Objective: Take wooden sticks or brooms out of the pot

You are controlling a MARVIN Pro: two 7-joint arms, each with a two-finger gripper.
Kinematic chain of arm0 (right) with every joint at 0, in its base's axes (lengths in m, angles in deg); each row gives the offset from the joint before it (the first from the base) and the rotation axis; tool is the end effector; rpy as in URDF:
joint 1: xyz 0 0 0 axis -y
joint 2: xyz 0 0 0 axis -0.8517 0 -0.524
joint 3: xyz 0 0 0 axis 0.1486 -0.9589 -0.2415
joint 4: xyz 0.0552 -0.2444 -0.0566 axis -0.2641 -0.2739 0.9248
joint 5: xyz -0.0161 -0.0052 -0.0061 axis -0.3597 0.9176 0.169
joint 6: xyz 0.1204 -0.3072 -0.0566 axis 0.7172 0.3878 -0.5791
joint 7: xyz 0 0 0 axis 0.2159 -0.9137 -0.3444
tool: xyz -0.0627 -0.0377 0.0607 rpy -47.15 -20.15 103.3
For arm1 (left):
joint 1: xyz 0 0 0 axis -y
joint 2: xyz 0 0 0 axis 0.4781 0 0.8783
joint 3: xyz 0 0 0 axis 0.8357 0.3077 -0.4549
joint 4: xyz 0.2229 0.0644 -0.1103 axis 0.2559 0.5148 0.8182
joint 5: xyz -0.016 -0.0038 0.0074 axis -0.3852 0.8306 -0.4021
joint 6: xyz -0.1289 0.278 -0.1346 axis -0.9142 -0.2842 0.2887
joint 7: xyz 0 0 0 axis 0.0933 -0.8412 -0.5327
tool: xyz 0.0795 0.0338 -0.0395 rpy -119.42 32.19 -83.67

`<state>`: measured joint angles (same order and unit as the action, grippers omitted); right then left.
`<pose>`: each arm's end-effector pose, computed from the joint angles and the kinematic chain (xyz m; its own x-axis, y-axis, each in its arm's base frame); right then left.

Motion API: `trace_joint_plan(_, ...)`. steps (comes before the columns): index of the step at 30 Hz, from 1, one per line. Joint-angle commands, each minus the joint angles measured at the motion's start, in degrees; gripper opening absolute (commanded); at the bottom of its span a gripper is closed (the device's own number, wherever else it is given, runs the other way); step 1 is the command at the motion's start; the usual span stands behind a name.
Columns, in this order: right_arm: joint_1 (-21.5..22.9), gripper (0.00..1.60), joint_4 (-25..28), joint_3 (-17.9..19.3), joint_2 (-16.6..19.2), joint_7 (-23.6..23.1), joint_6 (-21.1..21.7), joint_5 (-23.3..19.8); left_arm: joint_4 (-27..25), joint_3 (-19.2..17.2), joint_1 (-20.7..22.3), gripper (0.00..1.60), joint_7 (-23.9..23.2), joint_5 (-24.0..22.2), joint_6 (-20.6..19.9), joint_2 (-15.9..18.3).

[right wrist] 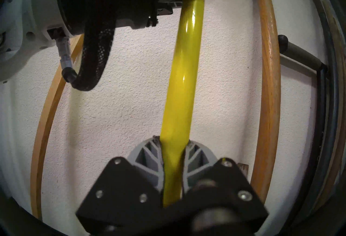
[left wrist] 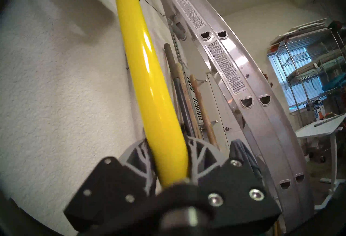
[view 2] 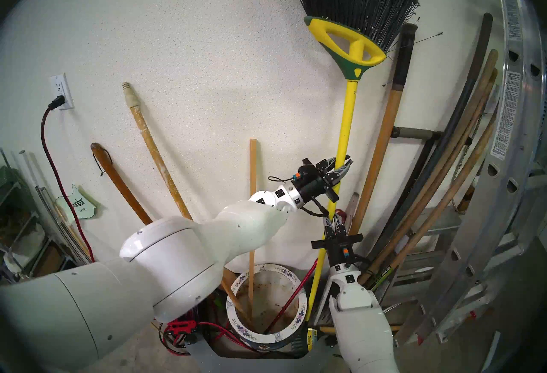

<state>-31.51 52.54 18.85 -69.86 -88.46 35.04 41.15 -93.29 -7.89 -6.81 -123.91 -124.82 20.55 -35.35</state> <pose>0.4060 -0.0380 -0.3813 -0.2978 0.1757 0.9383 0.0406 -0.9797 0.1963 0.5017 -0.2988 -0.2472 -0.3527 0.2952 0.8880 -0.8718 -0.4485 -0.1972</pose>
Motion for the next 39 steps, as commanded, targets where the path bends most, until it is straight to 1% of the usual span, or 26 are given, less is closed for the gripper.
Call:
trace_joint_plan(1,2.4,0.00,2.0,-0.4,-0.6,0.4,-1.3,0.2,2.2,-0.2,-0.7,0.00,2.1,-0.1,-2.2,1.4)
trace_joint_plan(15,5.8,0.00,-0.1,1.0,-0.4,1.3,2.0,1.3,2.6,-0.2,-0.9,0.00,4.5,0.1,-4.0,1.7)
trace_joint_plan(39,11.4,0.00,-4.2,1.6,-0.5,0.2,6.2,2.3,2.8,-0.1,0.7,0.00,8.7,0.8,-8.2,2.2)
